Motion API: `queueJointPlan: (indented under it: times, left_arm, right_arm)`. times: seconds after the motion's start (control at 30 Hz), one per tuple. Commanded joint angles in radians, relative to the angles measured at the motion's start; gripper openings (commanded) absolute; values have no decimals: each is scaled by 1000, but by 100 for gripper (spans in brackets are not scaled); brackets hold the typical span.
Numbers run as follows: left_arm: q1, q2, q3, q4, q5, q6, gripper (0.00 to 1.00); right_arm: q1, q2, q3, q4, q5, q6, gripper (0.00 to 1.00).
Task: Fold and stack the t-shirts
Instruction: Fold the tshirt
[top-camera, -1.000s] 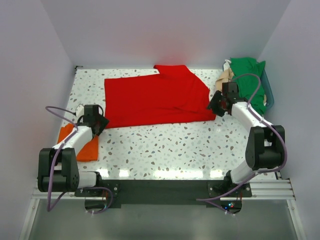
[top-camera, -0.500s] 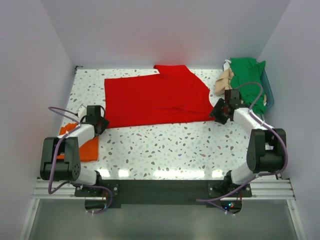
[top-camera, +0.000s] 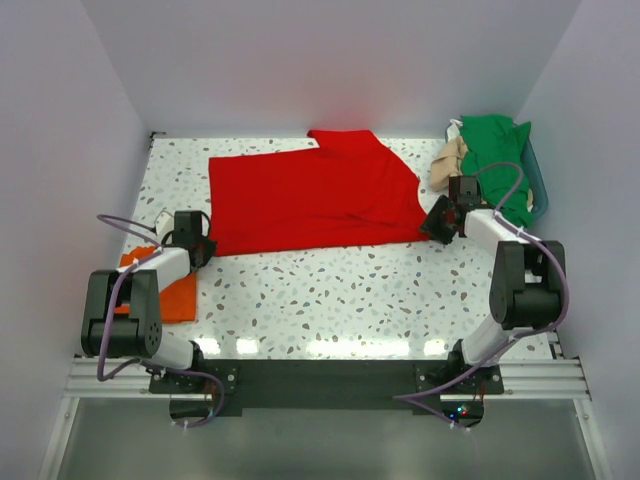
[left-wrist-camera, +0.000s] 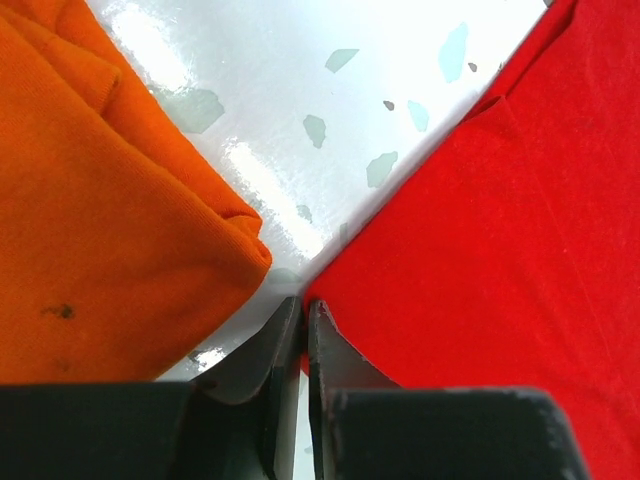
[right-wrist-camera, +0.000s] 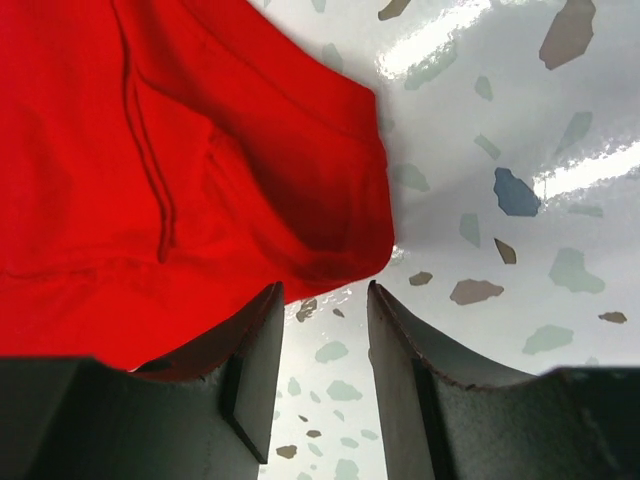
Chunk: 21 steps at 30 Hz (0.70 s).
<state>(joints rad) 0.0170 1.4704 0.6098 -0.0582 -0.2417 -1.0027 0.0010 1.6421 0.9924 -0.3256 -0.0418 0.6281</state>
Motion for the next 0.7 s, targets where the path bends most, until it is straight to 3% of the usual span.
queueJointPlan:
  times: [0.0, 0.2, 0.43, 0.6, 0.67]
  left_arm:
    - [3, 38, -21, -35, 8, 12, 10]
    - [6, 27, -18, -42, 10, 16, 4]
    - [8, 18, -16, -58, 8, 22, 4]
    - [11, 11, -16, -63, 5, 29, 4]
    - [15, 11, -15, -63, 7, 32, 3]
  right_arm:
    - [1, 30, 45, 46, 19, -4, 40]
    - [1, 67, 57, 42, 31, -10, 41]
    - [1, 102, 63, 25, 62, -21, 50]
    - [1, 148, 61, 48, 53, -11, 48]
    - [2, 156, 66, 53, 43, -7, 41]
